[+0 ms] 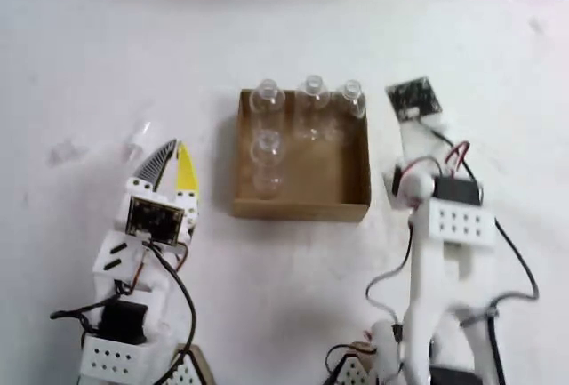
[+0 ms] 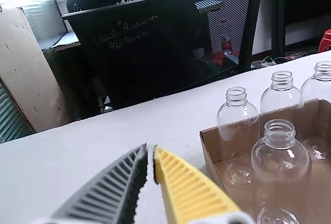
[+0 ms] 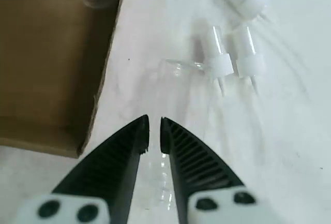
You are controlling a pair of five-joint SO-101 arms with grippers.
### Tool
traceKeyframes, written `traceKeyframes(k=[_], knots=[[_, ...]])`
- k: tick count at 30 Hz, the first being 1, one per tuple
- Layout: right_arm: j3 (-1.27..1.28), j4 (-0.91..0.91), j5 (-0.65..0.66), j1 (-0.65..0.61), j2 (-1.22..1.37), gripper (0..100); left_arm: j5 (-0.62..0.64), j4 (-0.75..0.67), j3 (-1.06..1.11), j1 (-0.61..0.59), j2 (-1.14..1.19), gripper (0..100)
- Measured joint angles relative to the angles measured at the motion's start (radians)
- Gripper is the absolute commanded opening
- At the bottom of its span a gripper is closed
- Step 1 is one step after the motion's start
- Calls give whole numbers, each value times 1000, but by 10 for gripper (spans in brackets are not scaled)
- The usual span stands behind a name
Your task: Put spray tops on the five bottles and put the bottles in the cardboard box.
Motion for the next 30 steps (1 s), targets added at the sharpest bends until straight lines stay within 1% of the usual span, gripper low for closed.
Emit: traceKeyframes(k=[4, 8, 15, 23, 26, 30], knots=[[-92, -3, -32, 6, 149, 17, 0, 0, 0, 0, 0, 25], [-144, -55, -34, 0, 275, 17, 0, 0, 0, 0, 0, 25], [-207, -91, -34, -8, 390, 17, 0, 0, 0, 0, 0, 25], [-218, -201, -35, -8, 519, 16, 0, 0, 0, 0, 0, 25], [-218, -250, -35, 21, 540, 16, 0, 0, 0, 0, 0, 25], [-218, -272, -34, 80, 560, 16, 0, 0, 0, 0, 0, 25]])
